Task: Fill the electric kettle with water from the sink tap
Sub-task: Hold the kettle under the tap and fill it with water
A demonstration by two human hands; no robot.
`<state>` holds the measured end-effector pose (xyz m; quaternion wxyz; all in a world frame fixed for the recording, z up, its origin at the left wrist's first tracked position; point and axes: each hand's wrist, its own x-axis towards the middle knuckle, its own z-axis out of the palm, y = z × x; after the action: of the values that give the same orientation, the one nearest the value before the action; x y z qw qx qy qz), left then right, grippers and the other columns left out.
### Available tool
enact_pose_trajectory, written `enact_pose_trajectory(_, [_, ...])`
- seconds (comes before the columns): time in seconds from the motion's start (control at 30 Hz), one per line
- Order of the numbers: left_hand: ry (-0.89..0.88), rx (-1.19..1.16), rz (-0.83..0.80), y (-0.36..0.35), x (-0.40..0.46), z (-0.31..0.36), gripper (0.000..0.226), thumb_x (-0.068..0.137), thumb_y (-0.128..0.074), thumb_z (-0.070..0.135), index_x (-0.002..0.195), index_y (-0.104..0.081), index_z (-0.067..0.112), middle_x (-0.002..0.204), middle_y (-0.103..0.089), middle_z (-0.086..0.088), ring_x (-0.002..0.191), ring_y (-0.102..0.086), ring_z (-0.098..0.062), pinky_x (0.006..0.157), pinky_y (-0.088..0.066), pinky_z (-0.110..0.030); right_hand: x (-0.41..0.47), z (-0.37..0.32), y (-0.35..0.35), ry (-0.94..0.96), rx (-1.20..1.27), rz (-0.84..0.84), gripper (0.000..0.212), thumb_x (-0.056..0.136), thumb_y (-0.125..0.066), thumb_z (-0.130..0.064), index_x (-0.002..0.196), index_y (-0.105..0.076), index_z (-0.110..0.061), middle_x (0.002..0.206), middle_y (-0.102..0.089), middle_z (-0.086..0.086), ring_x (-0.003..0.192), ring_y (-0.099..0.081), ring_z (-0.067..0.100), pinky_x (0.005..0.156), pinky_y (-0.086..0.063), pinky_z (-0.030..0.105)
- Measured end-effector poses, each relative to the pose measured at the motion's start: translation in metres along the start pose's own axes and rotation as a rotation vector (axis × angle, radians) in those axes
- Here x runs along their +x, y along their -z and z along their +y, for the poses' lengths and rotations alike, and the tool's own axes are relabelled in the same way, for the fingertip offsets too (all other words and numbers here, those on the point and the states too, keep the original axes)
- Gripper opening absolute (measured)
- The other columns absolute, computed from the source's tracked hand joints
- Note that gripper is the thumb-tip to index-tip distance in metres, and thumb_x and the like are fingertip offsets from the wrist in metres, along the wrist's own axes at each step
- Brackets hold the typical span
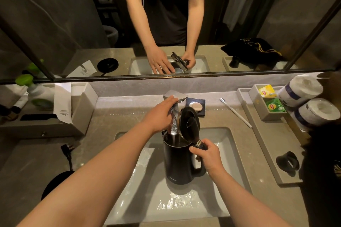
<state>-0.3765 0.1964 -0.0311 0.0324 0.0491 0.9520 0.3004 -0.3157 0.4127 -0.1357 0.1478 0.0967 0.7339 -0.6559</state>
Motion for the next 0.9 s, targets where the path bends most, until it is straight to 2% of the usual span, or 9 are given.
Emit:
enact_pose_trajectory(0.17, [0.002, -0.009, 0.000, 0.0001, -0.0003, 0.0007, 0.065, 0.087, -0.050, 0.009, 0.145, -0.029, 0.030, 0.157, -0.024, 0.001, 0.139, -0.029, -0.022, 0.108, -0.027, -0.036, 0.0001, -0.0007, -0.0008, 0.007, -0.007, -0.004, 0.020, 0.070, -0.083, -0.018, 0.077, -0.065, -0.018, 0.071, -0.066, 0.000, 0.071, -0.062, 0.026, 0.060, -0.050, 0.034])
enact_pose_trajectory(0.4, [0.011, 0.004, 0.001, -0.0001, -0.0009, 0.0010, 0.066, 0.087, -0.050, 0.009, 0.144, -0.027, 0.031, 0.157, -0.023, 0.002, 0.138, -0.030, -0.023, 0.108, -0.030, -0.039, 0.0002, -0.0002, 0.0003, 0.005, 0.011, 0.002, 0.028, 0.061, -0.083, -0.023, 0.076, -0.063, -0.012, 0.059, -0.063, -0.005, 0.062, -0.058, 0.024, 0.056, -0.049, 0.034])
enact_pose_trajectory(0.57, [0.013, -0.015, -0.022, 0.0011, -0.0014, 0.0001, 0.067, 0.087, -0.049, 0.008, 0.145, -0.027, 0.031, 0.157, -0.021, 0.003, 0.139, -0.028, -0.022, 0.109, -0.029, -0.038, 0.0001, 0.0016, 0.0000, 0.009, 0.015, 0.002, 0.025, 0.065, -0.083, -0.018, 0.075, -0.062, -0.011, 0.065, -0.062, 0.002, 0.065, -0.059, 0.027, 0.056, -0.049, 0.034])
enact_pose_trajectory(0.73, [0.021, -0.019, -0.026, 0.0002, -0.0009, 0.0002, 0.068, 0.086, -0.049, 0.007, 0.146, -0.026, 0.031, 0.158, -0.020, 0.003, 0.139, -0.028, -0.022, 0.109, -0.029, -0.038, -0.0002, 0.0019, -0.0015, -0.003, 0.003, 0.013, 0.030, 0.059, -0.082, -0.025, 0.074, -0.060, -0.010, 0.065, -0.062, 0.004, 0.066, -0.059, 0.028, 0.057, -0.050, 0.034])
enact_pose_trajectory(0.9, [0.022, -0.045, -0.026, -0.0011, -0.0001, -0.0007, 0.068, 0.085, -0.049, 0.005, 0.145, -0.028, 0.030, 0.158, -0.020, 0.002, 0.139, -0.027, -0.022, 0.109, -0.026, -0.037, 0.0012, 0.0025, -0.0013, -0.012, 0.004, 0.017, 0.031, 0.058, -0.083, -0.023, 0.071, -0.058, -0.010, 0.062, -0.060, 0.004, 0.063, -0.057, 0.026, 0.056, -0.051, 0.034])
